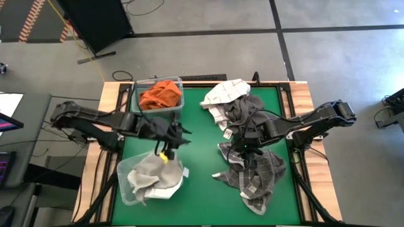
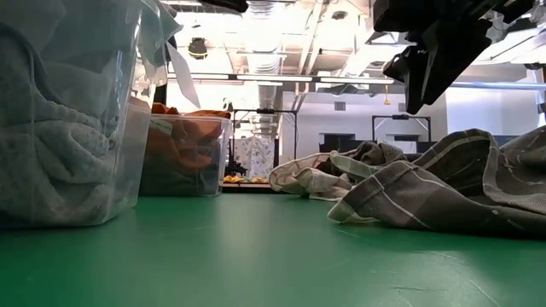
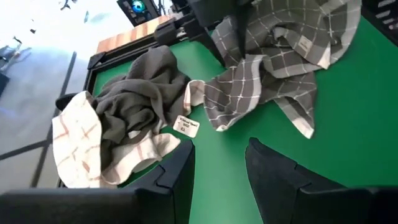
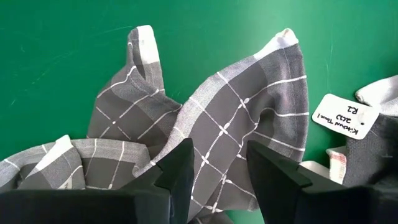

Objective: Sort towels by color in basket
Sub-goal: Put the black patterned towel into the top transparent bin

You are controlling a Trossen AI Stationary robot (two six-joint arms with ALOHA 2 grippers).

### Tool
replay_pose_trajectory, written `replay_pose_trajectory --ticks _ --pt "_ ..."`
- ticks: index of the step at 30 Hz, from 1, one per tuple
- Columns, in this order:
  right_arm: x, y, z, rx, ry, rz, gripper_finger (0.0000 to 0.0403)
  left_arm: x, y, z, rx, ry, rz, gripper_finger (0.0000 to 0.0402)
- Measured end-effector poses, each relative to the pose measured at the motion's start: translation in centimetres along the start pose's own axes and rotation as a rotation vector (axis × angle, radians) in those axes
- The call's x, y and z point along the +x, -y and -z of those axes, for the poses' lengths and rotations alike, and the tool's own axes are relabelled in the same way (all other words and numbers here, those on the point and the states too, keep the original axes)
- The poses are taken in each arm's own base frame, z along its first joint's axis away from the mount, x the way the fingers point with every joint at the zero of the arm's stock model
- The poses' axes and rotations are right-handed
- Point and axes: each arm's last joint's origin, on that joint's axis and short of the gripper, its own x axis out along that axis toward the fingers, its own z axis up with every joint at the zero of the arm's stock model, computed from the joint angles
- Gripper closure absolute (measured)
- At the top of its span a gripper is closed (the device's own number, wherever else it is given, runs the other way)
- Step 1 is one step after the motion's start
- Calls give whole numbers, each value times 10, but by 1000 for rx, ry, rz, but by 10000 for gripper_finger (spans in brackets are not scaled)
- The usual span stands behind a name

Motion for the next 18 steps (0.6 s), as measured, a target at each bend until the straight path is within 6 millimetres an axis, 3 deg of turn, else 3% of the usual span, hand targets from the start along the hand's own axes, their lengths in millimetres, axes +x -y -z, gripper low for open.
replay_pose_trajectory --ticks 9,18 --pt "0 0 0 0 0 0 230 15 -30 11 -63 -21 32 266" --pt "0 0 -2 0 16 -2 230 62 -37 25 -25 -67 77 266"
